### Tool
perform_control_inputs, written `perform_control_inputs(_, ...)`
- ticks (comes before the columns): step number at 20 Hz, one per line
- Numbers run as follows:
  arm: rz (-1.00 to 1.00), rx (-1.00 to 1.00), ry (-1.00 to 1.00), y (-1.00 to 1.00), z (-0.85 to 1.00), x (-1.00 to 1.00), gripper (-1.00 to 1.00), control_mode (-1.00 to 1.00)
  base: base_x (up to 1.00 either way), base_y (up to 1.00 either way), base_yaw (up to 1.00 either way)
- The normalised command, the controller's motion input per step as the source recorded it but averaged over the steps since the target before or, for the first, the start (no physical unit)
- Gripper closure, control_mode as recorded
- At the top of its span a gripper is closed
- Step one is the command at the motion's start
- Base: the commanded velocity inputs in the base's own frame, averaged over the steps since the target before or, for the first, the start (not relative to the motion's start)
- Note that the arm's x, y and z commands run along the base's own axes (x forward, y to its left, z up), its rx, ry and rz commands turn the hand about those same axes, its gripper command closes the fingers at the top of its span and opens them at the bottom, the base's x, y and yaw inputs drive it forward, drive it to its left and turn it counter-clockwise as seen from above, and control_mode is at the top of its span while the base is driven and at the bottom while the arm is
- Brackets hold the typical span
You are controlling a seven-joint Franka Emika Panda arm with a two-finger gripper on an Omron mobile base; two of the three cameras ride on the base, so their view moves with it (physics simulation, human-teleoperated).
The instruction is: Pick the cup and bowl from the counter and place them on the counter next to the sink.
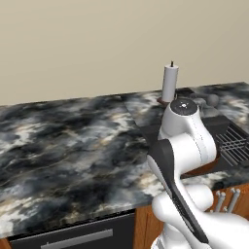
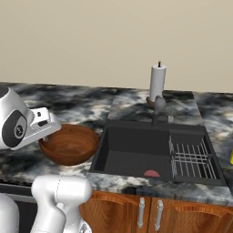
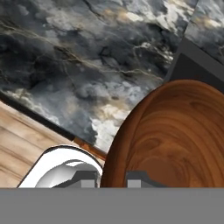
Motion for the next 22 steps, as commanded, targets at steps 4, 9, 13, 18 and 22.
perform_control_inputs(4, 0.02, 0.0, 0.0, 0.04, 0.0, 0.23, 1.0, -1.0, 0.0, 0.0, 0.0)
perform_control_inputs(9, 0.19, 0.02, 0.0, 0.05, 0.0, 0.6, 1.0, -1.0, 0.0, 0.0, 0.0)
perform_control_inputs(13, 0.18, 0.0, -0.01, 0.0, -0.06, 0.5, 1.0, -1.0, 0.0, 0.0, 0.0)
perform_control_inputs(18, 0.05, -0.02, -0.1, 0.12, -0.42, 0.33, 1.0, -1.0, 0.0, 0.0, 0.0)
perform_control_inputs(22, 0.0, -0.02, -0.04, 0.32, -0.31, 0.16, 1.0, -1.0, 0.0, 0.0, 0.0)
